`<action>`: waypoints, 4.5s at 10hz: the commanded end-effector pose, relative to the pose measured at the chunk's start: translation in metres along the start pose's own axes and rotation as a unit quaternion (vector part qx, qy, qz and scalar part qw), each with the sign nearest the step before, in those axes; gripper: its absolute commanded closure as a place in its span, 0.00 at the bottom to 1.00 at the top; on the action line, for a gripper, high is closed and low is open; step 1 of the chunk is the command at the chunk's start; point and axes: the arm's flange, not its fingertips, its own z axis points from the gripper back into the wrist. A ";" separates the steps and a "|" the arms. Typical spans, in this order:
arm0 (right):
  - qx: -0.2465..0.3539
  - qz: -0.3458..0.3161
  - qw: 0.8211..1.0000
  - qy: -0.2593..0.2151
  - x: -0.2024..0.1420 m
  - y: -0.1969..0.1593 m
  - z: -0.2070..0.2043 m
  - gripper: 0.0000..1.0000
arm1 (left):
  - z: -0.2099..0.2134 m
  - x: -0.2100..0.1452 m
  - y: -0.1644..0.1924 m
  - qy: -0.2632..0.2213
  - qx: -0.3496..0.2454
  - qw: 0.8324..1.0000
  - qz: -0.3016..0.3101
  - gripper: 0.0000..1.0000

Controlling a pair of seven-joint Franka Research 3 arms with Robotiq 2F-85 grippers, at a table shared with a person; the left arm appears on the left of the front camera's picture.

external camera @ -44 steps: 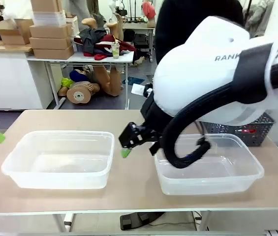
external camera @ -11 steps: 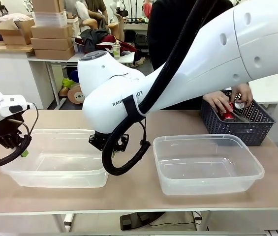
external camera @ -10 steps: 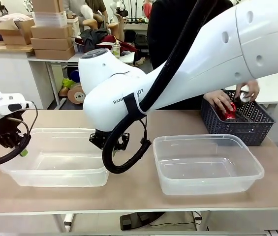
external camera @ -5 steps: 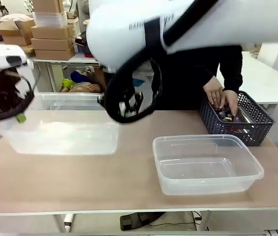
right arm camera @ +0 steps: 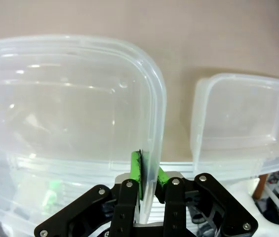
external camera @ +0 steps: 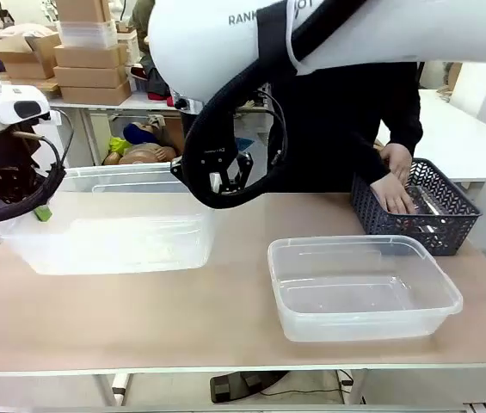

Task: Sort the waste into each basket.
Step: Pick up the Organizing box on the left side of the table and lift it, then offer the picked Organizing box to the human.

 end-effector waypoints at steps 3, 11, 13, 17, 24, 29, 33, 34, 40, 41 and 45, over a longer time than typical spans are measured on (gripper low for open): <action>-0.007 -0.032 0.999 -0.004 0.006 -0.059 -0.004 0.95 | 0.006 0.030 -0.063 0.000 -0.094 0.993 0.065 0.94; 0.003 -0.087 0.996 0.001 0.024 -0.235 -0.055 0.95 | -0.020 0.151 -0.251 0.031 -0.006 0.995 0.092 0.94; 0.018 -0.102 0.995 0.005 0.037 -0.243 -0.059 0.95 | -0.017 0.143 -0.237 0.034 -0.020 0.993 0.109 0.94; 0.003 -0.115 0.993 -0.004 0.041 -0.244 -0.058 0.95 | -0.028 0.148 -0.224 0.048 0.006 0.994 0.098 0.94; 0.003 -0.115 0.993 -0.004 0.041 -0.244 -0.058 0.95 | -0.028 0.148 -0.224 0.048 0.006 0.994 0.098 0.94; 0.003 -0.115 0.993 -0.004 0.041 -0.244 -0.058 0.95 | -0.028 0.148 -0.224 0.048 0.006 0.994 0.098 0.94; 0.003 -0.115 0.993 -0.004 0.041 -0.244 -0.058 0.95 | -0.028 0.148 -0.224 0.048 0.006 0.994 0.098 0.94; 0.003 -0.115 0.993 -0.004 0.041 -0.244 -0.058 0.95 | -0.028 0.148 -0.224 0.048 0.006 0.994 0.098 0.94; 0.003 -0.115 0.993 -0.004 0.041 -0.244 -0.058 0.95 | -0.028 0.148 -0.224 0.048 0.006 0.994 0.098 0.94; 0.003 -0.115 0.993 -0.004 0.041 -0.244 -0.058 0.95 | -0.028 0.148 -0.224 0.048 0.006 0.994 0.098 0.94; 0.003 -0.115 0.993 -0.004 0.041 -0.244 -0.058 0.95 | -0.028 0.148 -0.224 0.048 0.006 0.994 0.098 0.94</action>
